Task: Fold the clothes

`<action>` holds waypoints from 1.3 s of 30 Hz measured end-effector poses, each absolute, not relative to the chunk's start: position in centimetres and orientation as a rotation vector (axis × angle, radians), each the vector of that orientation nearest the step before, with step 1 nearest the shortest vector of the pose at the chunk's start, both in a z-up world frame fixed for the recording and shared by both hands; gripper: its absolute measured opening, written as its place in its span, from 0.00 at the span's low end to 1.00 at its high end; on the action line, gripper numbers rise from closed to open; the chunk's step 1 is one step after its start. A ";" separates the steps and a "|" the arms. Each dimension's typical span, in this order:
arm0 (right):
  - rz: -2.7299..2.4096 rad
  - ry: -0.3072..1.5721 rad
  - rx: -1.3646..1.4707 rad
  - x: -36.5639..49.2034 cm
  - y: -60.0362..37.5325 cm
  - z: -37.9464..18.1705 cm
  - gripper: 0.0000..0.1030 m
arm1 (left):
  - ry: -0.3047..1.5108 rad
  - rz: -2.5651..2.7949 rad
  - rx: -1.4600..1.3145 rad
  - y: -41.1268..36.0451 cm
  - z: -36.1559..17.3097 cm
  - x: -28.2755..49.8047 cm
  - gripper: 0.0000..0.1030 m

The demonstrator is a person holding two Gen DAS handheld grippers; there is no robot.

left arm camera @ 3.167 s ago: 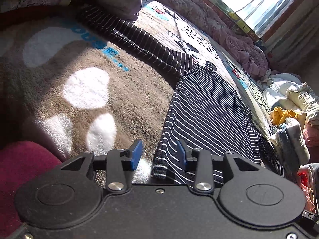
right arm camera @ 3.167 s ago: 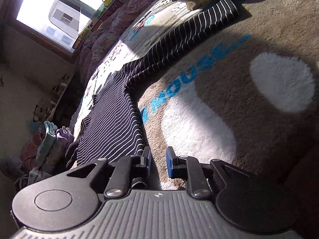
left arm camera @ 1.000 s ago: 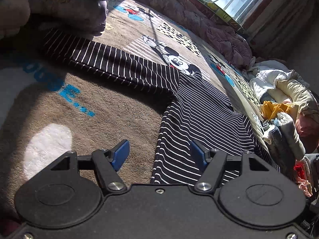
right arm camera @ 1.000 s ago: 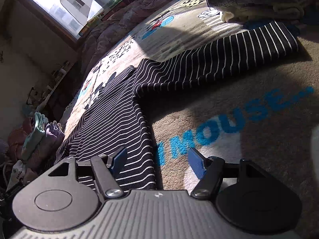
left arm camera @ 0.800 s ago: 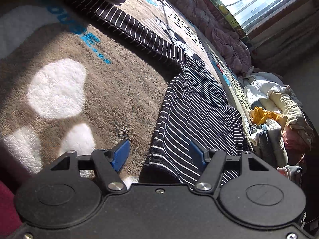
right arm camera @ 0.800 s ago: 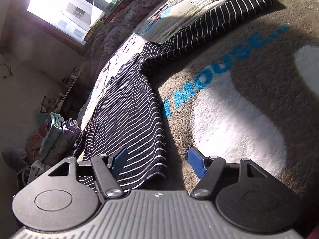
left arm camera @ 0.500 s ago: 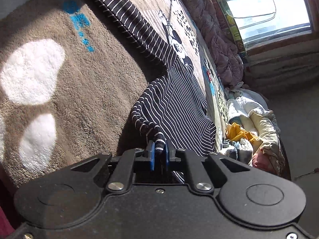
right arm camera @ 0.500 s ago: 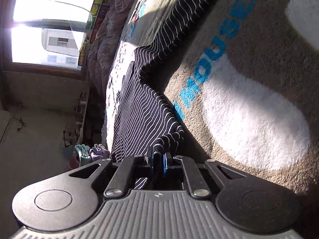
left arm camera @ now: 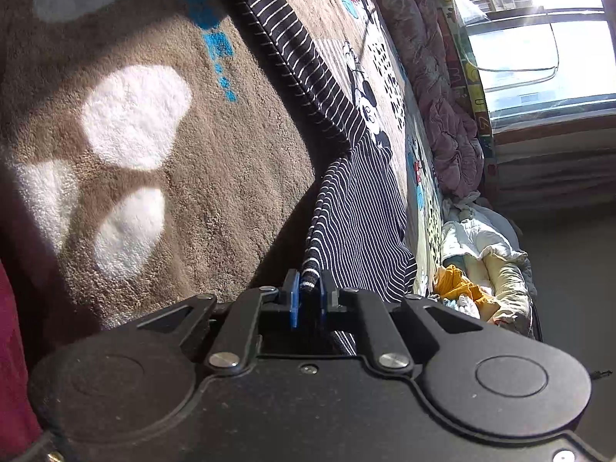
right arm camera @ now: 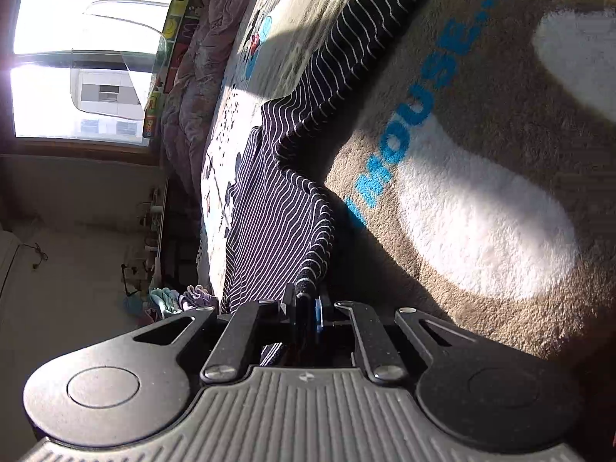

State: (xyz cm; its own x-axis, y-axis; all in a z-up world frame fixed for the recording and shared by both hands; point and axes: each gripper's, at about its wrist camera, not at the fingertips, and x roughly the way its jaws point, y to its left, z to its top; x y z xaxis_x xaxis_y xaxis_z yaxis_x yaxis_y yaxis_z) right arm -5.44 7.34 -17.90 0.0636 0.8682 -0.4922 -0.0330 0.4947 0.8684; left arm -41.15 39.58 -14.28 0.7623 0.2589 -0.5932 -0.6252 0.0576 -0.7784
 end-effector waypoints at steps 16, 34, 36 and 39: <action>1.019 0.827 0.036 -11.8 15.1 -14.4 0.40 | 0.493 0.648 -0.593 33.4 -13.5 -32.7 0.50; 0.518 0.845 0.722 2.5 2.0 -17.3 0.52 | 0.523 0.637 -0.492 30.7 -13.0 -31.7 0.55; 0.479 0.834 0.712 6.4 1.4 -17.6 0.53 | 0.543 0.633 -0.483 30.5 -13.4 -31.0 0.55; 0.458 0.828 0.651 11.6 1.9 -18.1 0.53 | 0.579 0.636 -0.485 30.7 -14.2 -30.1 0.55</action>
